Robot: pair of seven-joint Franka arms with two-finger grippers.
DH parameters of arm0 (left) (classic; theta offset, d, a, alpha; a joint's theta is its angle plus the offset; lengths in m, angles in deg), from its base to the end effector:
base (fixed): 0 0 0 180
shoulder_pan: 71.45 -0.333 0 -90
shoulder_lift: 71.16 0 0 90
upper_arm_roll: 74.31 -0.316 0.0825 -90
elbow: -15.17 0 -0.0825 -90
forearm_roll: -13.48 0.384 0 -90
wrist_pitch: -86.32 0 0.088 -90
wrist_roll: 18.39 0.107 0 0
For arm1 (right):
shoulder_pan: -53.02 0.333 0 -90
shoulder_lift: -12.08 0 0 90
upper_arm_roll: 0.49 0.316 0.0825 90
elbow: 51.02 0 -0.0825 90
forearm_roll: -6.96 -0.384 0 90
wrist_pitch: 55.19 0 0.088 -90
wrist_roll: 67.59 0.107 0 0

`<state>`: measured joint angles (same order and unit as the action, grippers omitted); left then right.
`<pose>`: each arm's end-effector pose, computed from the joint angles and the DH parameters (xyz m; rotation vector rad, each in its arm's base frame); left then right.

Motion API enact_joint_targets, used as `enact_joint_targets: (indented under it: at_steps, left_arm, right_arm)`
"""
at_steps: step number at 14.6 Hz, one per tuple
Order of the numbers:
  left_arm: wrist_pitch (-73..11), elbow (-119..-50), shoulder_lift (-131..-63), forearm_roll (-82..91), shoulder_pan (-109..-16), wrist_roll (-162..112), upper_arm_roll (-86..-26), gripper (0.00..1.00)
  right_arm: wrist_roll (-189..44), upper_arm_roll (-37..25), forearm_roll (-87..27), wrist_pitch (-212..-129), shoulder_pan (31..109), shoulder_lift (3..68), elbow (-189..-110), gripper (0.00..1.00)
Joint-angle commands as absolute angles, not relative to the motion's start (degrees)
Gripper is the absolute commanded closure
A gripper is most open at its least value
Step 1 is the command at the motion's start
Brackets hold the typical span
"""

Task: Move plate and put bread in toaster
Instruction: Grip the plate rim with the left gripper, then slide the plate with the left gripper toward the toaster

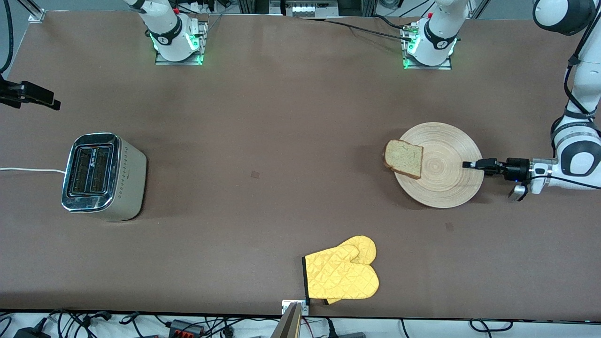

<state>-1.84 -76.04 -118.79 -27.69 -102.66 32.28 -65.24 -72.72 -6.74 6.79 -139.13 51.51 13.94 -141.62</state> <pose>0.5823 0.1678 0.1457 1.9761 -0.1671 -0.2181 0.5462 -0.0731 0.5933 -3.1162 0.0717 0.2305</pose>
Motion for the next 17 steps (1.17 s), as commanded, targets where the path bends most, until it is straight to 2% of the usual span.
enact_joint_targets:
  at_steps: [1, 7, 11, 15, 17]
  left_arm:
    - [-3.5, -76.0, -117.2, -31.7, -99.0, 28.4, -61.8, 0.99]
    - [-19.0, -79.9, -117.2, -35.2, -93.3, 27.2, -49.7, 0.99]
    - [-30.6, -81.6, -117.1, -50.6, -81.2, 26.5, -49.3, 0.99]
    - [-46.6, -81.1, -118.3, -63.6, -67.9, 26.6, -49.3, 0.99]
    - [-49.6, -80.5, -119.3, -69.9, -63.1, 27.5, -49.5, 0.99]
  right_arm:
    - [-73.0, -5.9, 7.0, -138.3, 50.7, 14.4, -140.4, 0.0]
    - [-73.0, -5.9, 7.0, -138.4, 50.7, 14.4, -140.4, 0.0]
    - [-73.0, -5.9, 7.0, -138.3, 50.7, 14.4, -140.4, 0.0]
    - [-73.0, -5.9, 6.9, -138.4, 50.7, 14.4, -140.4, 0.0]
    - [-73.0, -5.9, 6.9, -138.3, 50.7, 14.5, -140.4, 0.0]
